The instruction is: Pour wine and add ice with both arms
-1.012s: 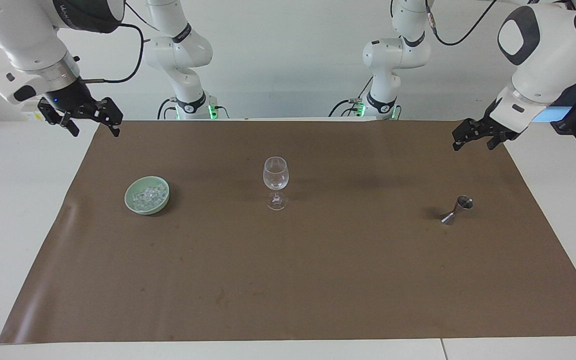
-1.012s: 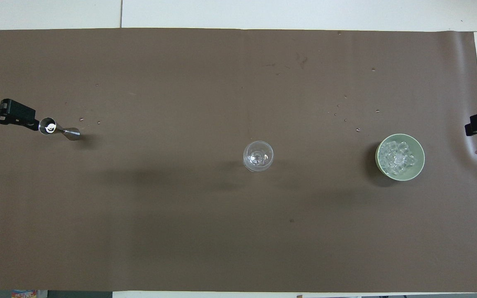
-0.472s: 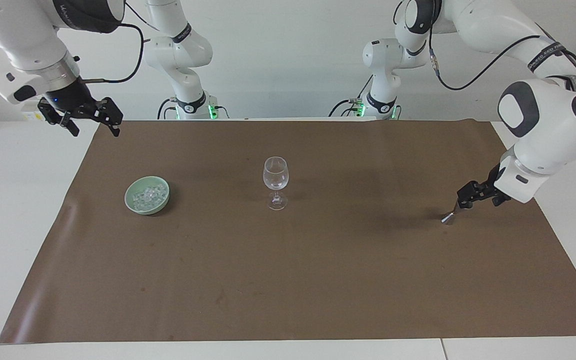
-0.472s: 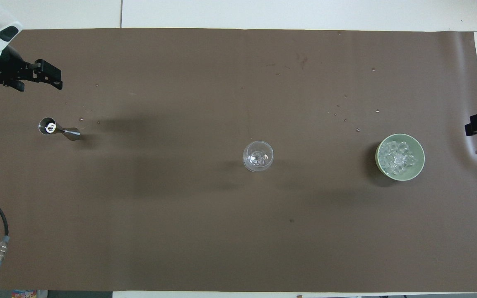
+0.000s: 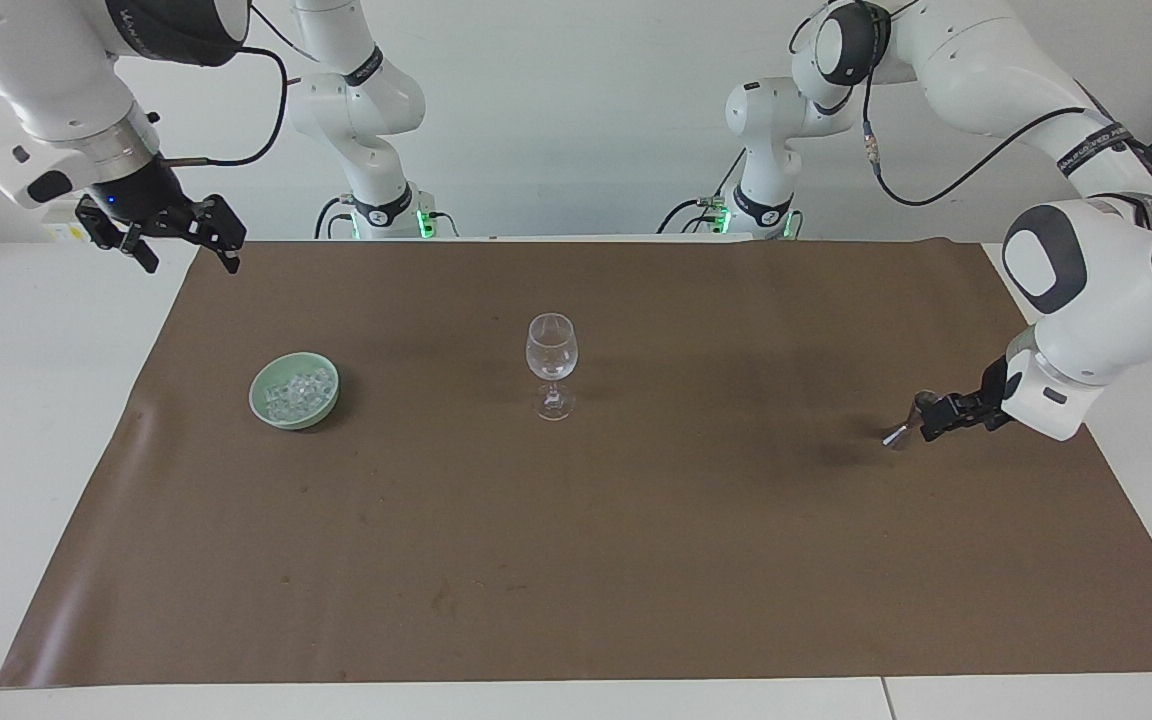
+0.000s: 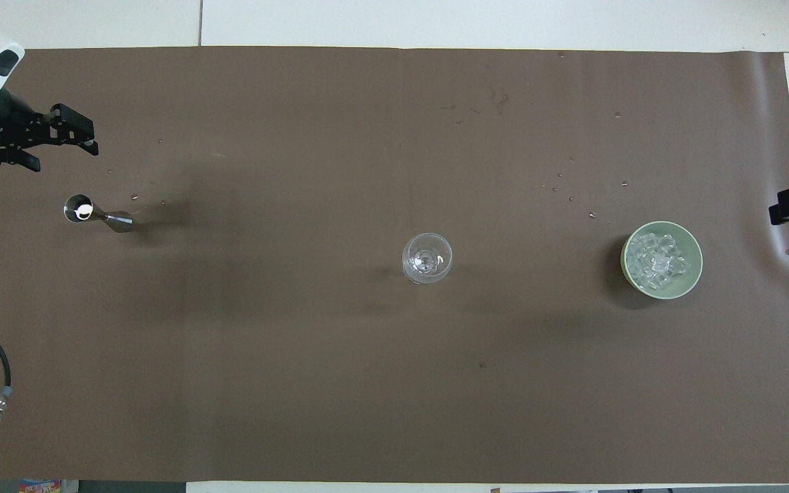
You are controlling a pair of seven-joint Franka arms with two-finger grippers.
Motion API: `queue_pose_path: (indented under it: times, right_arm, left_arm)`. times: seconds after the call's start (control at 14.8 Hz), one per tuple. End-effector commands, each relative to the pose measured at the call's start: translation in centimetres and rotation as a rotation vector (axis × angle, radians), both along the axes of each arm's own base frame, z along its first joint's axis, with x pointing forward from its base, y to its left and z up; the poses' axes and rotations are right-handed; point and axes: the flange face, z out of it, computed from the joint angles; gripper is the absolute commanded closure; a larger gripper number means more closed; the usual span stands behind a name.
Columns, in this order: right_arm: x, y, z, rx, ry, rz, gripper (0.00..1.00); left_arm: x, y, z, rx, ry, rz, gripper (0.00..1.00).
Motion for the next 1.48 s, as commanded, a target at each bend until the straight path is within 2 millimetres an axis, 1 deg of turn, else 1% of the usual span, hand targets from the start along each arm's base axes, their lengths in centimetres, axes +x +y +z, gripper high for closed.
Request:
queue_pose_path:
  times: [0.0, 0.13, 0.2, 0.27, 0.34, 0.47, 0.54, 0.61, 0.67, 0.74, 0.81, 0.88, 1.01, 1.08, 1.15, 1.21, 1.28, 1.42]
  right_arm:
    - [-0.5, -0.2, 0.1, 0.02, -0.007, 0.009, 0.0]
    - [-0.5, -0.2, 0.1, 0.02, -0.007, 0.009, 0.0]
    - [-0.5, -0.2, 0.1, 0.02, -0.007, 0.009, 0.0]
    - [-0.5, -0.2, 0.1, 0.02, -0.007, 0.009, 0.0]
    - [-0.5, -0.2, 0.1, 0.02, -0.007, 0.011, 0.0]
    - [-0.5, -0.2, 0.1, 0.02, -0.007, 0.009, 0.0]
    - [-0.5, -0.2, 0.1, 0.02, -0.007, 0.009, 0.0]
    - [-0.5, -0.2, 0.1, 0.02, -0.007, 0.009, 0.0]
    - [-0.5, -0.2, 0.1, 0.02, -0.007, 0.009, 0.0]
    - [-0.5, -0.2, 0.1, 0.02, -0.007, 0.009, 0.0]
    - [-0.5, -0.2, 0.1, 0.02, -0.007, 0.009, 0.0]
    - [-0.5, -0.2, 0.1, 0.02, -0.007, 0.009, 0.0]
    - [-0.5, -0.2, 0.1, 0.02, -0.007, 0.009, 0.0]
    - [-0.5, -0.2, 0.1, 0.02, -0.007, 0.009, 0.0]
    - [-0.5, -0.2, 0.1, 0.02, -0.007, 0.009, 0.0]
    - [-0.5, -0.2, 0.1, 0.02, -0.007, 0.009, 0.0]
    - [-0.5, -0.2, 0.1, 0.02, -0.007, 0.009, 0.0]
    - [-0.5, -0.2, 0.1, 0.02, -0.007, 0.009, 0.0]
  left_arm:
    - [-2.4, 1.2, -0.4, -0.039, 0.045, 0.334, 0.0]
    - [-2.7, 1.8, -0.7, -0.05, 0.065, 0.501, 0.0]
    - [-2.8, 2.2, -0.9, -0.076, 0.086, 0.617, 0.0]
    - [-2.8, 3.4, -1.2, -0.12, 0.111, 0.722, 0.0]
    - [-2.9, 4.0, -1.6, -0.147, 0.139, 0.777, 0.0]
    - [-2.9, 5.8, -2.3, -0.21, 0.183, 0.891, 0.0]
    - [-2.7, 7.0, -3.2, -0.261, 0.22, 0.958, 0.0]
    - [-2.6, 8.0, -3.6, -0.31, 0.251, 0.992, 0.0]
    - [-2.6, 10.7, -4.2, -0.369, 0.289, 1.057, 0.0]
    - [-2.6, 12.9, -4.9, -0.425, 0.318, 1.147, 0.0]
    - [-2.5, 13.5, -5.4, -0.467, 0.346, 1.206, 0.0]
    - [-2.5, 14.0, -6.0, -0.475, 0.363, 1.224, 0.0]
    - [-3.5, 17.1, -6.4, -0.522, 0.367, 1.286, 0.0]
    - [-4.6, 18.5, -7.9, -0.542, 0.39, 1.327, 0.0]
    - [-5.7, 18.5, -9.5, -0.531, 0.404, 1.355, 0.0]
    - [-7.2, 18.0, -10.7, -0.524, 0.419, 1.379, 0.0]
    - [-8.3, 17.4, -11.6, -0.518, 0.447, 1.384, 0.0]
    - [-9.8, 17.2, -12.8, -0.523, 0.468, 1.413, 0.0]
